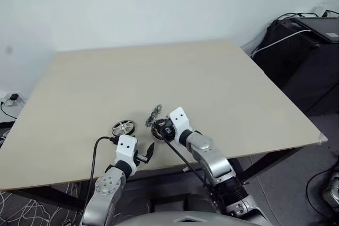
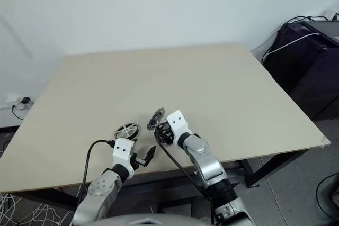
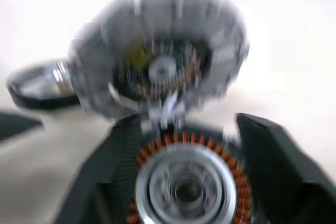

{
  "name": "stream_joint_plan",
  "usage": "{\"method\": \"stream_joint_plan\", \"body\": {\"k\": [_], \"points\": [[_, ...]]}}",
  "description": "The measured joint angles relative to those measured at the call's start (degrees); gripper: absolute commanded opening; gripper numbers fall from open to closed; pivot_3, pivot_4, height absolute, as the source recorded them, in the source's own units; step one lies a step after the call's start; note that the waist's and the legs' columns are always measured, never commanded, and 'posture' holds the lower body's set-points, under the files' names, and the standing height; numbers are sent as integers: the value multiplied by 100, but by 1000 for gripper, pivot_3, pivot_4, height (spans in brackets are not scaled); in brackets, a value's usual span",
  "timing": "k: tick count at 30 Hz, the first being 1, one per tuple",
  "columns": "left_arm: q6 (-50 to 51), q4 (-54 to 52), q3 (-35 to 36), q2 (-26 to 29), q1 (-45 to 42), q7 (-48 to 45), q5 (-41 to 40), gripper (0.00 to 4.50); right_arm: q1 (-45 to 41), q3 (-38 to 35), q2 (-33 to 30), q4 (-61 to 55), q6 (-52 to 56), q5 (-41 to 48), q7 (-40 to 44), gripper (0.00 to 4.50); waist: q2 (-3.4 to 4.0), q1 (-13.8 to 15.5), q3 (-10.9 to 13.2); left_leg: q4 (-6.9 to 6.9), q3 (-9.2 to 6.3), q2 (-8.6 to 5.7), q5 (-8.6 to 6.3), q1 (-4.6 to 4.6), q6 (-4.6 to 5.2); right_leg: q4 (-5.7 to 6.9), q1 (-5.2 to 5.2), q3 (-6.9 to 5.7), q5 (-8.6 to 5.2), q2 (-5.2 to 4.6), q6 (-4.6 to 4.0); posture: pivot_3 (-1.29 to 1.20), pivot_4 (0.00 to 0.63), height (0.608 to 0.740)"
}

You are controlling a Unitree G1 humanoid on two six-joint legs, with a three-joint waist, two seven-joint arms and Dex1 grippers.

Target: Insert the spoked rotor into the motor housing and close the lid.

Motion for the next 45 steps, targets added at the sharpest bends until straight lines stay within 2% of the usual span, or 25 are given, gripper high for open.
{"method": "stream_joint_plan", "body": {"k": [5, 6, 7, 14, 18, 45], "points": [[1, 0, 2, 0, 0, -2, -1, 4500, 31, 86, -153, -387, 402, -91, -52, 377, -1, 8, 0, 0, 0, -1, 0, 0, 0, 0, 1, 0, 0, -1, 0, 0, 0, 740], [1, 0, 2, -1, 0, -2, -1, 4500, 31, 151, -243, -448, 586, -152, -49, 97, -1, 12, -1, 1, 1, -1, 0, -1, 0, 0, 1, 0, 0, -1, 0, 0, 0, 740], [1, 0, 2, -2, 0, -2, 0, 4500, 31, 213, -336, -503, 795, -220, -35, 19, -1, 12, 0, 1, 1, -1, 0, -1, 0, 0, 0, 0, 0, -1, -1, 0, 0, 740], [-1, 1, 1, -24, -7, -4, -1, 4500, -135, 556, -566, -746, 1950, -505, 0, 19, -1, 5, 0, 1, 1, 1, 0, -1, 0, 0, -1, 0, 0, -1, 0, 0, 0, 740], [-2, 11, 7, -31, -20, -6, -1, 4500, -325, 669, -597, -768, 2265, -576, 9, 19, -3, 16, -1, 1, 0, 0, 1, -2, 1, -1, 0, -2, 0, -2, 0, 0, 0, 740], [15, 8, -21, -43, -46, -2, -52, 4500, -367, 805, -639, -709, 2633, -591, 59, 19, -3, 7, -1, 1, 0, 0, 0, -2, -1, -1, -1, -2, 0, -2, 1, 0, 0, 740]]}}
